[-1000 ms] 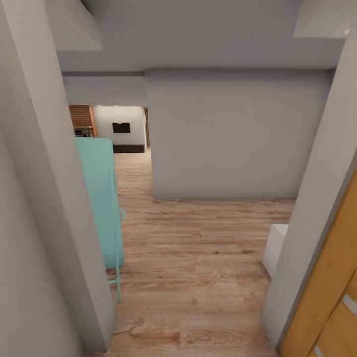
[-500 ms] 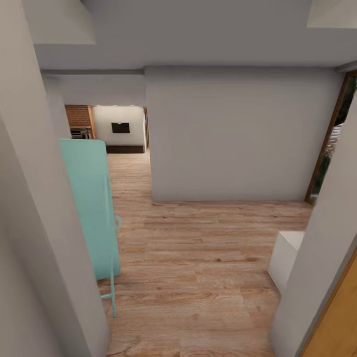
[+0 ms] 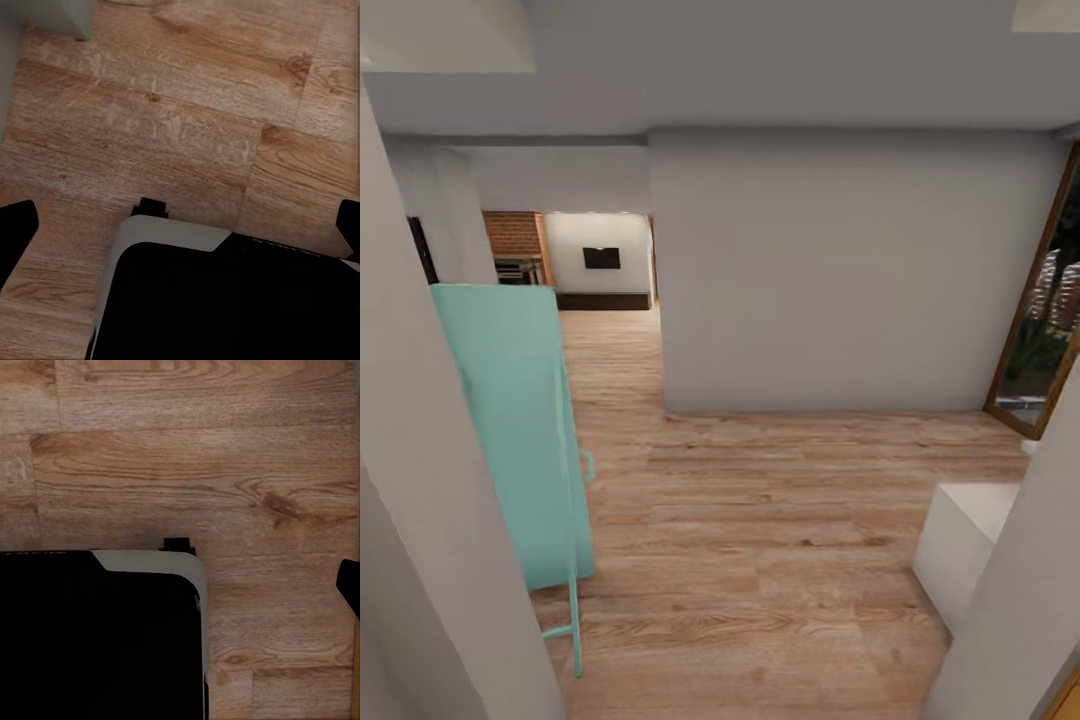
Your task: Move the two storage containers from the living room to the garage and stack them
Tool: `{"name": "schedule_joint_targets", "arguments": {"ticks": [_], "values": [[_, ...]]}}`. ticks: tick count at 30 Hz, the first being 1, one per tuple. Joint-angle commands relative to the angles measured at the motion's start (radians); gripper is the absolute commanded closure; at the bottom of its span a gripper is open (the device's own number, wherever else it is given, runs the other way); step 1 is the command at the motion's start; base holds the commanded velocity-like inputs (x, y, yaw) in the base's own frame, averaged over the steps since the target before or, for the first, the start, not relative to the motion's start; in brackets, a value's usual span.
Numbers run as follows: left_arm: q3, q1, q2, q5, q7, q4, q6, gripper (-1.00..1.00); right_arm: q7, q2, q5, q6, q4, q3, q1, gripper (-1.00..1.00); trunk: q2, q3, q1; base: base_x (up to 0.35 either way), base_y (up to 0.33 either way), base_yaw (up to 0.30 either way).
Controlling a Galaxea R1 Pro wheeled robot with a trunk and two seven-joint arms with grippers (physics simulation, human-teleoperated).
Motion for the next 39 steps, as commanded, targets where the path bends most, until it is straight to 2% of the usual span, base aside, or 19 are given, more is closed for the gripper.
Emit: {"name": "schedule_joint_targets", "arguments": {"ticks": [1, 20, 39], "values": [[-0.008, 0.0, 0.0, 0.008, 0.001, 0.001, -0.003, -1.0, 0.002, -0.001, -0.002, -0.006, 0.003, -0.001, -0.001, -1.0, -0.001, 0.0, 0.001, 0.322, 0.0, 0.0], [-0.008, 0.0, 0.001, 0.008, 0.0, 0.001, 0.0, -1.0, 0.001, 0.002, 0.0, -0.007, 0.003, -0.001, -0.001, -1.0, -0.001, 0.0, 0.001, 0.316, -0.068, 0.0], [-0.009, 0.0, 0.001, 0.007, 0.0, 0.001, 0.002, -1.0, 0.0, 0.0, -0.002, -0.005, 0.003, -0.001, -0.001, -1.0, -0.001, 0.0, 0.001, 0.318, -0.004, 0.0]]}}
